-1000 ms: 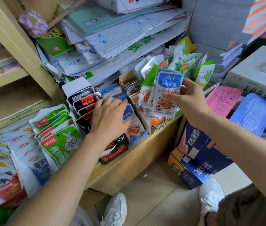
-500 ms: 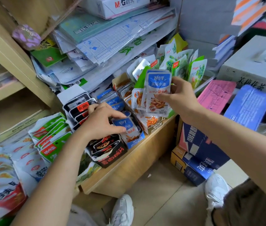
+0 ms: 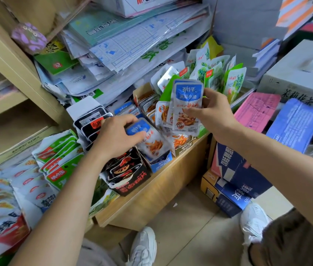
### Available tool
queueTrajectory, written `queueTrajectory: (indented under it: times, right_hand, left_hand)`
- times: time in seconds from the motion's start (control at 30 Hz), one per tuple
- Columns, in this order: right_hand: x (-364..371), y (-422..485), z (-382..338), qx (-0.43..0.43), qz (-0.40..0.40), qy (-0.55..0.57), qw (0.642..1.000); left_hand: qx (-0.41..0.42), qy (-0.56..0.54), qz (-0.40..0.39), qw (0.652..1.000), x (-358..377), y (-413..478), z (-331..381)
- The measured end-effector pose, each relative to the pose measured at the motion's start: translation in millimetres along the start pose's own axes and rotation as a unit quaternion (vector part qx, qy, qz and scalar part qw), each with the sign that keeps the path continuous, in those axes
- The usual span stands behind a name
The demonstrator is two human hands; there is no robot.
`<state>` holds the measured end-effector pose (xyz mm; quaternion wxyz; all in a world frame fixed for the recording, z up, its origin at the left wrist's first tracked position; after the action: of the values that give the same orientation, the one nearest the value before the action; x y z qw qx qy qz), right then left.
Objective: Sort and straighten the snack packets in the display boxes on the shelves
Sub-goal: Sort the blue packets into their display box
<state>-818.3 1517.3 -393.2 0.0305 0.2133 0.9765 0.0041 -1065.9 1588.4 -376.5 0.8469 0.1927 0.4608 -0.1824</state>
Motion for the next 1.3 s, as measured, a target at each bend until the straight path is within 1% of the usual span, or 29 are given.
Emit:
queueTrajectory:
  times: [0.07, 0.13, 0.2, 0.27, 0.37, 0.43, 0.47, 0.53, 0.6, 0.77, 0.9, 0.97, 1.13, 1.23, 1.3]
  right_hand:
    - [-3, 1, -1, -0.001, 0.005, 0.005, 1.000]
    - [-5, 3, -2, -0.006, 0.012, 0.013, 1.000]
    - [-6, 3, -3, -0.009, 0.018, 0.016, 1.000]
    - [-7, 3, -3, -0.010, 0.021, 0.018, 1.000]
    - [-7, 2, -3, -0.012, 0.020, 0.015, 1.000]
    - [-6, 1, -3, -0.011, 0.020, 0.012, 1.000]
    - [-6, 1, -4, -0.010, 0.019, 0.011, 1.000]
    - [-5, 1, -4, -0.009, 0.019, 0.009, 1.000]
    - [-5, 1, -4, -0.008, 0.021, 0.009, 1.000]
    - [-5, 2, -3, 0.001, 0.022, 0.015, 1.000]
    - [-4, 3, -2, 0.007, 0.027, 0.013, 1.000]
    - [-3, 3, -1, 0.004, 0.025, 0.013, 1.000]
    - [-2, 4, -1, 0.003, 0.021, 0.019, 1.000]
    - [-3, 3, 0, 0.003, 0.018, 0.023, 1.000]
    - [-3, 3, 1, 0.004, 0.014, 0.028, 1.000]
  left_hand:
    - [-0.005, -0.076, 0.036, 0.996, -8, 3, 0]
    - [-0.003, -0.107, 0.089, 0.990, -15, 5, -2]
    - [0.005, -0.091, 0.143, 0.986, -19, 4, -4]
    - [0.024, -0.066, 0.176, 0.982, -21, 1, -3]
    - [0.093, -0.002, 0.221, 0.971, -24, -1, 1]
    - [0.136, 0.050, 0.212, 0.967, -22, -2, 3]
    - [0.141, 0.077, 0.199, 0.967, -18, -2, 3]
    - [0.130, 0.127, 0.180, 0.967, -11, -3, 7]
    - [0.119, 0.152, 0.166, 0.967, -7, -2, 11]
    - [0.071, 0.156, 0.112, 0.979, -13, -2, 16]
    - [0.027, 0.144, 0.096, 0.985, -9, 1, 14]
    - [0.011, 0.161, 0.105, 0.981, -5, 6, 12]
    - [0.008, 0.225, 0.117, 0.967, 15, 14, 12]
    - [0.006, 0.207, 0.106, 0.973, 18, 17, 9]
    - [0.008, 0.172, 0.087, 0.981, 14, 17, 7]
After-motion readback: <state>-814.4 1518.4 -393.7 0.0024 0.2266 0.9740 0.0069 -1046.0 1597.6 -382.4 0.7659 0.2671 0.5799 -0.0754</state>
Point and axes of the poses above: each hand's wrist, its own y-axis towards the middle knuckle, its own x-axis out of the palm, z = x × y, the point moved 1 cm from there along y, towards the middle knuckle, and after that the axes turned 2 degrees about z, right-handed, at the moved point
